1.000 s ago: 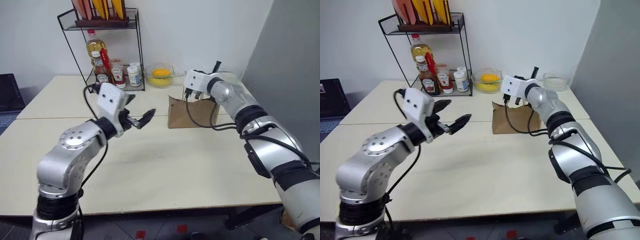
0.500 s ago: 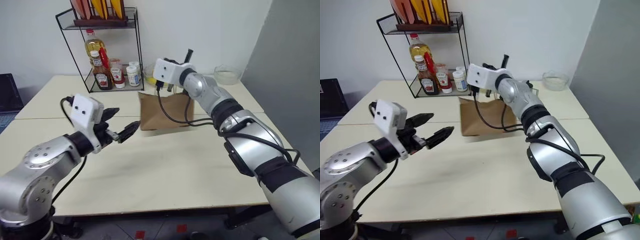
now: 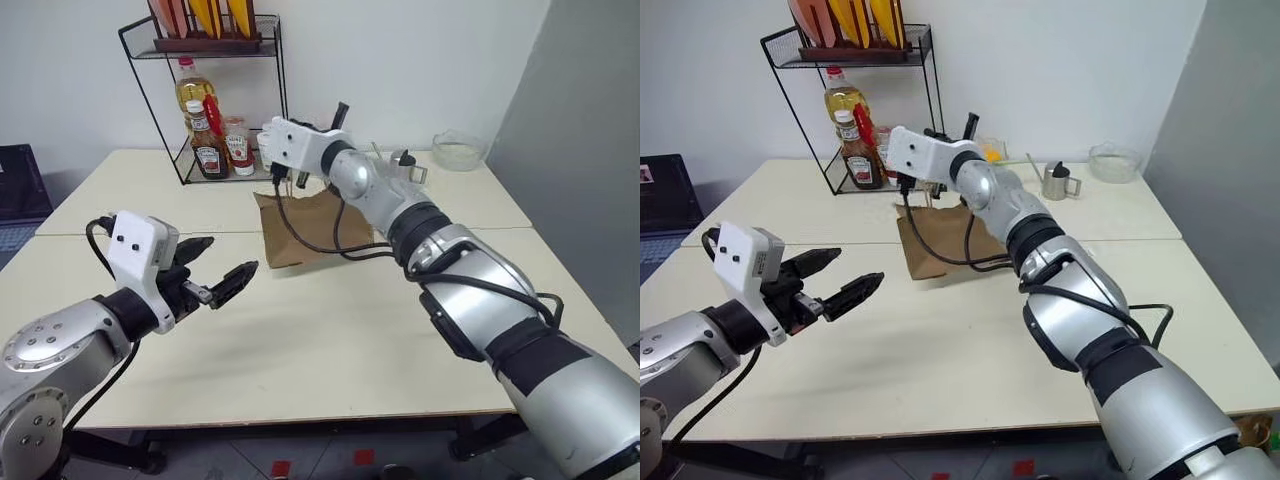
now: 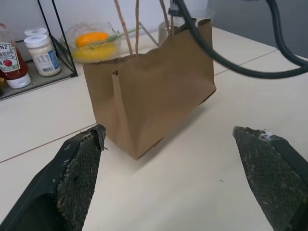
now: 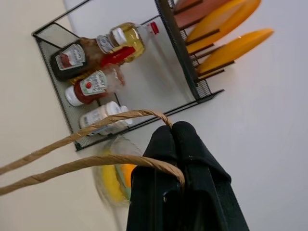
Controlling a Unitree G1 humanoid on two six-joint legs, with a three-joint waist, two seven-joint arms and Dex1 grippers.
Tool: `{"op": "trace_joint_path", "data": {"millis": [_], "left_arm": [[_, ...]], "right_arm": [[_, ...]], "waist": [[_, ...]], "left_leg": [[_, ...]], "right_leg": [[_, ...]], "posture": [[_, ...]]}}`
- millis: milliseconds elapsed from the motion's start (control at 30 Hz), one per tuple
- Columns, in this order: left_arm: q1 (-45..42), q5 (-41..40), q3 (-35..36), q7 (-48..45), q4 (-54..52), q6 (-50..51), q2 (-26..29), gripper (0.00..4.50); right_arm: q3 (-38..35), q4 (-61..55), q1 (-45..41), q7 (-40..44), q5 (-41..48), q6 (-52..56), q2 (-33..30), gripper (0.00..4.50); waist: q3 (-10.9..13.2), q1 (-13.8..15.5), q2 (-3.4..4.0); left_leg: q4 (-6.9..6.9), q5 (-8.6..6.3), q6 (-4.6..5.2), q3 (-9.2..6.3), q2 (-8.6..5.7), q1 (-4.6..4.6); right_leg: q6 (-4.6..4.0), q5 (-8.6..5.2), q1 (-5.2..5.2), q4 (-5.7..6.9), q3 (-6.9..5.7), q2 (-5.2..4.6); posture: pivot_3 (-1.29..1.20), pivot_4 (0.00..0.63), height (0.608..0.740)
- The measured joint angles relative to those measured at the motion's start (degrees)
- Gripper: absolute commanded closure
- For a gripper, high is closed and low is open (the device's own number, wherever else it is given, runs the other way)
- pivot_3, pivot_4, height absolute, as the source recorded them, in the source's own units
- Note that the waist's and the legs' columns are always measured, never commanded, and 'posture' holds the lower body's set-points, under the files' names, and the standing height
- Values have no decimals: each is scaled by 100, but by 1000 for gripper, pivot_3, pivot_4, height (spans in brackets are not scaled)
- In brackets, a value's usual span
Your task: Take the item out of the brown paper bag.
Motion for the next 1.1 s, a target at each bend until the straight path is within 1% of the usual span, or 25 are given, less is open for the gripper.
{"op": "trace_joint_path", "data": {"millis": [267,300,367,433,533,567,700,733,833,933,1033,1100], "left_arm": [[356,-258,172,223,-101,-20,59,0],[356,-309,172,253,-115,-30,63,0],[363,-364,171,291,-120,-46,81,0],[381,-395,171,290,-116,-91,152,0],[373,-404,155,268,-81,-150,284,0],[353,-404,135,256,-52,-183,326,0],[258,-371,2,120,187,-322,450,0],[246,-339,-41,74,246,-380,478,0],[232,-236,-178,-90,426,-521,512,0],[216,-135,-275,-227,551,-654,517,0],[209,-34,-370,-370,721,-759,529,0],[193,-7,-392,-539,904,-855,546,0]], "right_arm": [[166,44,354,56,-25,62,101,4477],[166,37,358,123,-16,56,94,4290],[164,21,398,241,-3,24,82,3875],[147,-5,476,442,47,-46,74,3241],[74,-73,560,809,213,-187,41,2123],[43,-144,610,932,246,-254,-6,1813],[-64,-454,822,1516,470,-414,-313,338],[-83,-587,904,1716,536,-454,-413,28],[-196,-1028,1216,2324,795,-499,-706,28],[-299,-1802,1642,2983,1109,-380,-1017,28],[-478,-2867,2196,3712,1535,91,-1364,28],[-642,-3843,2635,4174,1923,741,-1571,28]], "waist": [[-2,12,-4],[-2,11,-4],[-3,10,-5],[-3,10,-6],[-4,10,-6],[-4,15,-6],[-5,20,-8],[-5,19,-8],[-4,10,-7],[-4,11,-8],[-5,18,-8],[-5,18,-8]], "left_leg": [[2,0,0,0,-1,1],[1,0,0,0,0,2],[1,0,0,0,0,2],[2,0,0,0,-1,3],[2,0,0,0,0,2],[2,0,0,-1,0,2],[3,0,0,-2,-1,3],[3,0,0,-2,-1,4],[2,0,0,-1,-1,6],[2,0,0,-2,1,6],[4,0,0,-3,1,5],[3,0,0,-4,1,6]], "right_leg": [[0,0,1,1,0,0],[0,0,1,1,1,0],[0,0,1,1,0,0],[0,0,2,1,0,0],[0,0,2,2,0,1],[0,0,3,1,-1,1],[0,0,7,0,-3,1],[0,0,7,0,-4,1],[0,0,9,1,-2,1],[0,0,9,1,-4,1],[0,0,11,1,-4,0],[0,0,11,1,-5,0]], "posture": [[0,150,740],[0,150,740],[0,150,740],[0,150,740],[0,150,740],[0,150,740],[0,150,740],[0,150,740],[0,150,740],[0,150,740],[0,150,740],[0,150,740]]}}
